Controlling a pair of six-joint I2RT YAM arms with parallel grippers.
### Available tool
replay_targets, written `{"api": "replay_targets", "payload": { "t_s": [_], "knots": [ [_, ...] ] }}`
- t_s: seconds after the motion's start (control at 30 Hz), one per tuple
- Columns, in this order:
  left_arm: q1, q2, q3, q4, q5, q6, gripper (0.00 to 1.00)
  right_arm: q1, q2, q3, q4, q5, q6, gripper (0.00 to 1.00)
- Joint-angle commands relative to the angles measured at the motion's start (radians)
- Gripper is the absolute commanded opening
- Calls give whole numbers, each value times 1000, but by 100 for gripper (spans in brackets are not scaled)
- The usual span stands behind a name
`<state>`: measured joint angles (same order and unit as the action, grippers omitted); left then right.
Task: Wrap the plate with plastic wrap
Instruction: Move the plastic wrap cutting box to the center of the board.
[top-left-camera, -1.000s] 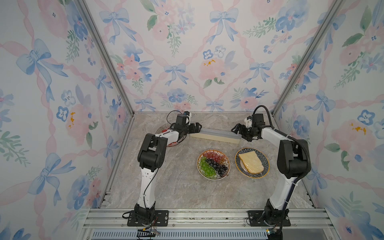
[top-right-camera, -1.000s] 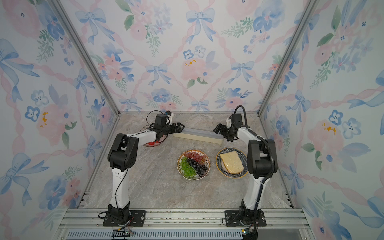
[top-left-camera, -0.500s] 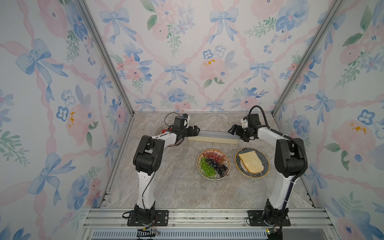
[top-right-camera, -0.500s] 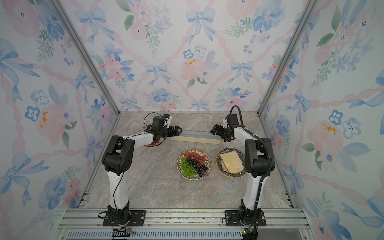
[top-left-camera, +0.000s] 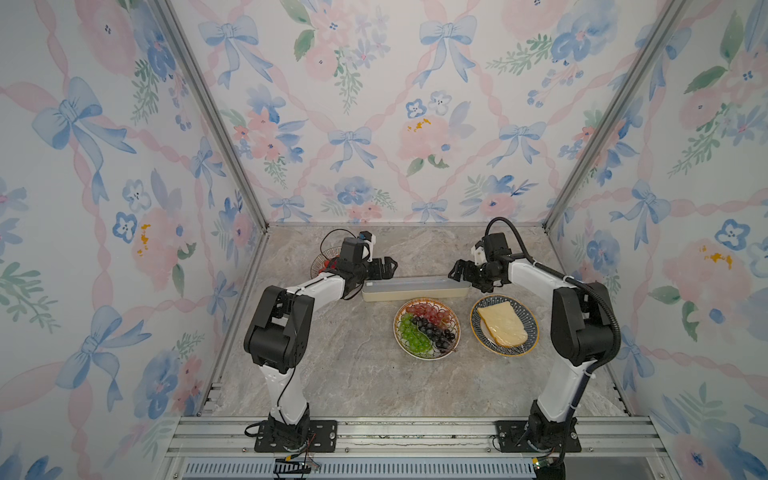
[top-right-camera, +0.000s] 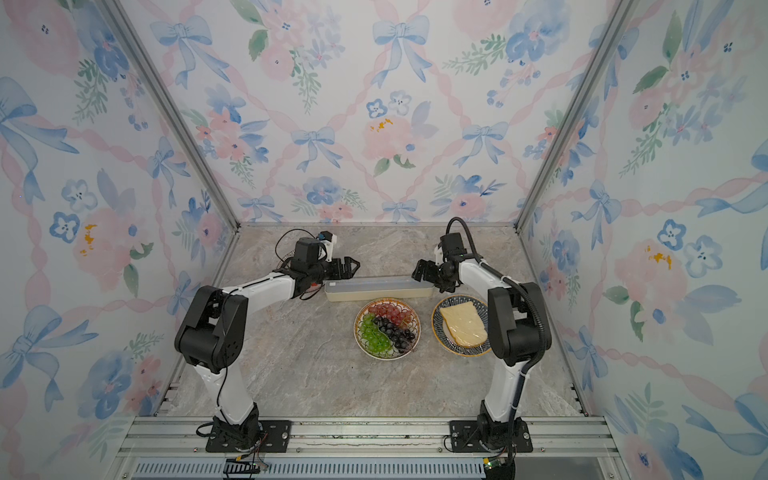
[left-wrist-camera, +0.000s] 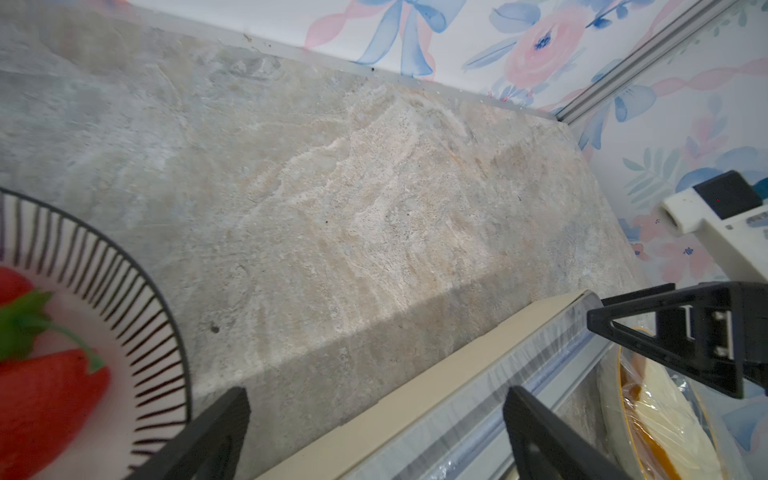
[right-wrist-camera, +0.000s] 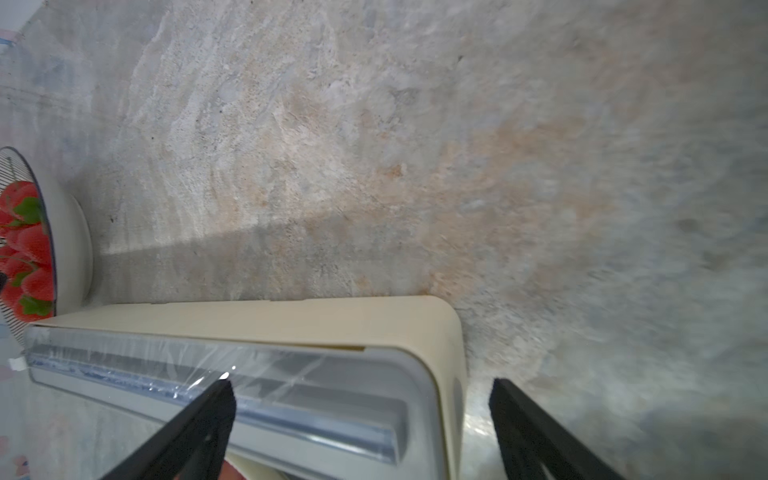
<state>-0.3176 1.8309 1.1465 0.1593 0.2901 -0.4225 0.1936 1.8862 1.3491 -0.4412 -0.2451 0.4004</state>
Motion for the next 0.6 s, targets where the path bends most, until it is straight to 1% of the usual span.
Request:
{"api": "replay_targets", "payload": {
  "t_s": [0.0,0.1,0.2,0.3,0.4,0.57],
  "knots": [
    [38,-82,-43,13,-55,11,98,17,-72,83,-147,149,-78,97],
    [61,-145,-98,7,-64,12,98,48,-76,116,-187,162,-97,97],
    [84,-169,-147,4,-22,-16,98,83,-48,153,-204,130,-86,97],
    [91,-156,-172,5,45,-33,98,130,3,207,-218,140,-83,98],
    [89,-122,-175,5,88,-46,98,153,48,243,-220,151,-65,99],
    [80,-90,-170,7,104,-52,98,170,93,274,-221,162,-49,99]
  ]
}}
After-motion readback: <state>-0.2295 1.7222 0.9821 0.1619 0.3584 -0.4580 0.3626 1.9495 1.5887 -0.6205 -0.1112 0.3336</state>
